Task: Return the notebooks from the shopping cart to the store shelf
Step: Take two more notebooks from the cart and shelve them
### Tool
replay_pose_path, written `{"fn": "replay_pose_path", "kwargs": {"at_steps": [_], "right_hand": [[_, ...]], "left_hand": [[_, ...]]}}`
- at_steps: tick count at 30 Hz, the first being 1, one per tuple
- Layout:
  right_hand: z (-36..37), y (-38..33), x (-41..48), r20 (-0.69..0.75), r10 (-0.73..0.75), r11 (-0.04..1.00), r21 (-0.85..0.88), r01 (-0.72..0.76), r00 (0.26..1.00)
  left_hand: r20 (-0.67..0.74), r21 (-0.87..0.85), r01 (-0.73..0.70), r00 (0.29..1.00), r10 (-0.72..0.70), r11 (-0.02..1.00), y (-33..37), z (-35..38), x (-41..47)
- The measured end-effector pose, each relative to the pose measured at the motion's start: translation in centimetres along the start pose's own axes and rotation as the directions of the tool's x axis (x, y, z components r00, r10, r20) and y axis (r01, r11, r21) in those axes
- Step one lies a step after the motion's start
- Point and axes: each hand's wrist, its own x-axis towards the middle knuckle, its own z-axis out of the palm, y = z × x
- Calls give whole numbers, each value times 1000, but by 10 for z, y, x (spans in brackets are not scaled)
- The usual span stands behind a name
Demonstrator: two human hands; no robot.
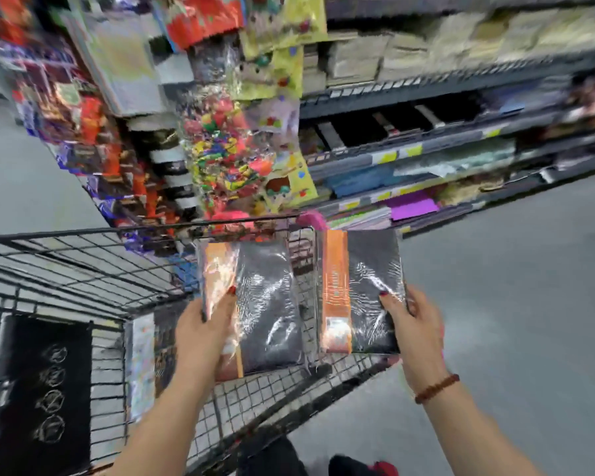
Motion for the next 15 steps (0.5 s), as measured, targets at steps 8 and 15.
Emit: {"fn": "replay_pose_path", "kwargs": {"at_steps": [8, 15], "right_hand": [[-145, -19, 26, -45, 14, 987, 158, -7, 999], [-255, -20, 52, -67, 56, 985, 168, -44, 996]], "left_hand": [[64, 3, -92, 994, 92, 996, 44, 120, -96], [182, -64, -33, 982, 44, 997, 45, 216, -158]]}}
